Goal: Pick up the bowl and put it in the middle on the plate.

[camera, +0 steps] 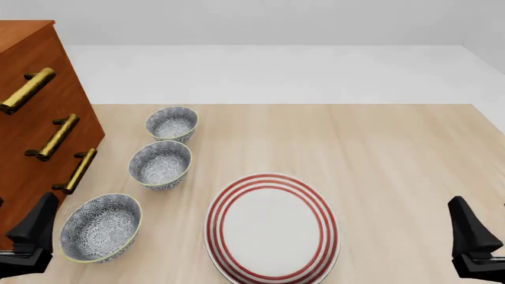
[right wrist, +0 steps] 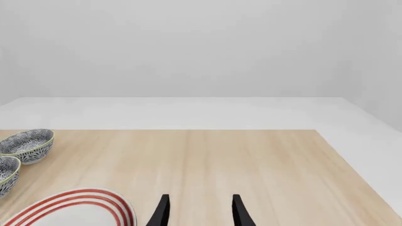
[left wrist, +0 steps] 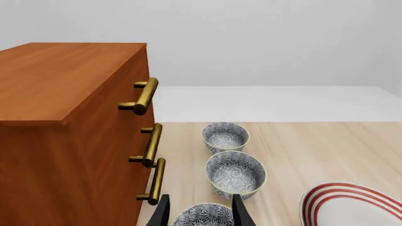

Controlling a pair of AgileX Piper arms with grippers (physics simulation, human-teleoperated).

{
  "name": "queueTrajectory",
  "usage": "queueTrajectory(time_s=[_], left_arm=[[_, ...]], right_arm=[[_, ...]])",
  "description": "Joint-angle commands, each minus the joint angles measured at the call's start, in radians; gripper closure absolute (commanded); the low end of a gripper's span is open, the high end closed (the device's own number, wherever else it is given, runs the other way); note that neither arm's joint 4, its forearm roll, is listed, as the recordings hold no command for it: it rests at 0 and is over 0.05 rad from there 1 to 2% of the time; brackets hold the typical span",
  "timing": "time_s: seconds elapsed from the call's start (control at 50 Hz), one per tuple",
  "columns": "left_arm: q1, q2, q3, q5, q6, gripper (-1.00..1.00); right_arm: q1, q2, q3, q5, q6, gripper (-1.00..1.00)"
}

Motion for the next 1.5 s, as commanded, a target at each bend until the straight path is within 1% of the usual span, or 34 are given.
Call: queueTrajectory(time_s=[0.02, 0.08, 0.24, 0.32, 0.34, 0.38, 0.48, 0.54, 0.58, 0.6, 0.64, 0.68, 0.72, 0.8, 0.84, 0.88, 0.98, 1.02, 1.06, 1.08, 1.1, 1.12, 1.2, 1.22, 1.24, 1.26, 1.28, 1.3, 1.32, 1.4, 1.44, 1.46, 1.48, 1.5], left_arm=[[0.024, -0.038, 0.049, -0.057, -0.016, -1.0], [0.017, -0.049, 0.047, -0.049, 0.0, -1.0], [0.016, -0.042, 0.046, -0.053, -0.012, -1.0], [0.016, -0.058, 0.033, -0.034, 0.012, -1.0], [-0.002, -0.058, 0.027, -0.042, 0.071, -1.0], [0.002, -0.058, 0.017, -0.027, 0.025, -1.0], [-0.008, -0.059, -0.015, 0.009, 0.017, -1.0], [0.006, -0.008, -0.012, 0.02, -0.04, -1.0], [-0.014, -0.027, -0.02, 0.044, -0.037, -1.0], [-0.028, -0.051, -0.027, 0.062, -0.016, -1.0], [-0.019, -0.042, -0.048, 0.074, -0.026, -1.0], [0.006, -0.016, -0.071, 0.067, -0.067, -1.0], [-0.042, 0.037, -0.089, 0.045, -0.04, -1.0], [-0.064, 0.066, -0.144, 0.069, -0.032, -1.0], [-0.092, 0.086, -0.177, 0.087, -0.008, -1.0], [-0.122, 0.084, -0.205, 0.106, 0.053, -1.0], [-0.155, 0.148, -0.276, 0.148, 0.075, -1.0], [-0.179, 0.186, -0.291, 0.155, 0.06, -1.0], [-0.201, 0.206, -0.299, 0.161, 0.091, -1.0], [-0.217, 0.247, -0.307, 0.162, 0.067, -1.0], [-0.23, 0.289, -0.331, 0.175, -0.008, -1.0], [-0.241, 0.286, -0.348, 0.186, -0.013, -1.0], [-0.276, 0.308, -0.394, 0.199, 0.089, -1.0], [-0.28, 0.309, -0.398, 0.2, 0.102, -1.0], [-0.275, 0.337, -0.409, 0.204, 0.081, -1.0], [-0.255, 0.356, -0.41, 0.2, 0.095, -1.0], [-0.257, 0.365, -0.41, 0.193, 0.139, -1.0], [-0.292, 0.394, -0.409, 0.179, 0.153, -1.0], [-0.286, 0.408, -0.408, 0.173, 0.185, -1.0], [-0.284, 0.482, -0.435, 0.155, 0.19, -1.0], [-0.296, 0.532, -0.419, 0.117, 0.296, -1.0], [-0.341, 0.542, -0.41, 0.106, 0.32, -1.0], [-0.353, 0.554, -0.406, 0.101, 0.329, -1.0], [-0.319, 0.58, -0.423, 0.106, 0.293, -1.0]], right_arm=[[0.0, 0.009, -0.003, -0.002, 0.004, -1.0], [0.0, 0.007, -0.004, 0.0, 0.002, -1.0], [0.0, 0.006, -0.003, -0.001, 0.001, -1.0], [0.0, 0.013, -0.001, -0.008, 0.002, -1.0], [0.0, 0.015, -0.001, -0.009, 0.004, -1.0], [0.0, 0.018, -0.001, -0.011, 0.005, -1.0], [0.0, 0.014, -0.001, -0.01, 0.002, -1.0], [0.0, 0.011, -0.003, -0.003, 0.004, -1.0], [0.0, 0.013, -0.002, -0.005, 0.005, -1.0], [0.0, 0.011, -0.003, -0.002, 0.005, -1.0], [0.0, 0.013, -0.002, -0.005, 0.005, -1.0], [0.0, 0.016, -0.001, -0.009, 0.005, -1.0], [0.0, 0.012, -0.003, -0.004, 0.005, -1.0], [0.0, 0.008, -0.004, 0.001, 0.004, -1.0], [0.0, 0.011, -0.002, -0.004, 0.003, -1.0], [0.0, 0.012, -0.002, -0.004, 0.005, -1.0], [0.0, 0.012, -0.002, -0.004, 0.005, -1.0], [0.0, 0.011, -0.002, -0.003, 0.005, -1.0], [0.0, 0.011, -0.003, -0.002, 0.005, -1.0], [0.0, 0.011, -0.003, -0.002, 0.005, -1.0], [0.0, 0.012, -0.002, -0.004, 0.005, -1.0], [0.0, 0.013, -0.002, -0.005, 0.005, -1.0], [0.0, 0.01, -0.002, -0.003, 0.004, -1.0], [0.0, 0.01, -0.002, -0.002, 0.004, -1.0], [0.0, 0.011, -0.002, -0.003, 0.004, -1.0], [0.0, 0.01, -0.002, -0.002, 0.004, -1.0], [0.0, 0.01, -0.003, -0.002, 0.004, -1.0], [0.0, 0.01, -0.003, -0.001, 0.004, -1.0], [0.0, 0.01, -0.003, -0.002, 0.004, -1.0], [0.001, 0.011, -0.003, -0.003, 0.003, -1.0], [0.001, 0.008, -0.005, 0.002, 0.003, -1.0], [0.0, 0.008, -0.005, 0.002, 0.003, -1.0], [0.001, 0.008, -0.005, 0.002, 0.003, -1.0], [0.001, 0.007, -0.006, 0.003, 0.003, -1.0]])
